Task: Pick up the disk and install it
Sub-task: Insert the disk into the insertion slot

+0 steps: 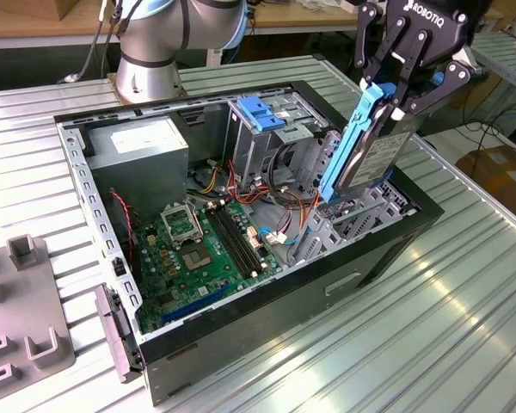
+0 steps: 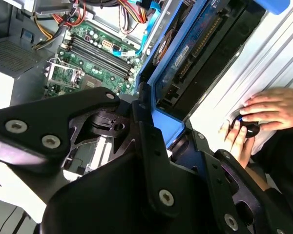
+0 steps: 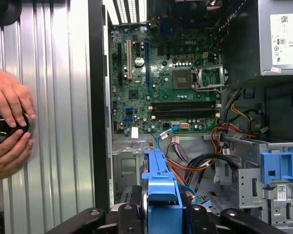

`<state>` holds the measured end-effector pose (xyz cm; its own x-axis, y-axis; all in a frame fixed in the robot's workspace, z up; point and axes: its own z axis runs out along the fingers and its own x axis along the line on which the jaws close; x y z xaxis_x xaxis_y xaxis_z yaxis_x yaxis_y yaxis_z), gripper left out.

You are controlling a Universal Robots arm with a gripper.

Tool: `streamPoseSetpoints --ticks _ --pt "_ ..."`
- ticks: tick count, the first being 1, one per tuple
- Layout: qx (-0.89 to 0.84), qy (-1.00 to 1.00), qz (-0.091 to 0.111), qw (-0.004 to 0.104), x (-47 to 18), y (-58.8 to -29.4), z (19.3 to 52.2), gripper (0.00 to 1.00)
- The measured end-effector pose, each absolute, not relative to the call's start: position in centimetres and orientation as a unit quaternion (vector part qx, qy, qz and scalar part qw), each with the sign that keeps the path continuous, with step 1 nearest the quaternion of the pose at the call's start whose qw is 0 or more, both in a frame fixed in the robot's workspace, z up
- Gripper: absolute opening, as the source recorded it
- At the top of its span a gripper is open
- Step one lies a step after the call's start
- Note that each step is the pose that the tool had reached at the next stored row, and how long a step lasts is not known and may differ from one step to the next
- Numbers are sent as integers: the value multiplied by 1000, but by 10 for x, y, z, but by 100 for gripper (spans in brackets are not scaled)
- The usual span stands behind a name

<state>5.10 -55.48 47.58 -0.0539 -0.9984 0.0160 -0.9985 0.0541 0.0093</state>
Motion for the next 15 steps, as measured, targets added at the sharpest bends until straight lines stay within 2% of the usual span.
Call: streamPoseSetpoints --ticks 15 --pt "687 -726 2 9 61 -559 450 37"
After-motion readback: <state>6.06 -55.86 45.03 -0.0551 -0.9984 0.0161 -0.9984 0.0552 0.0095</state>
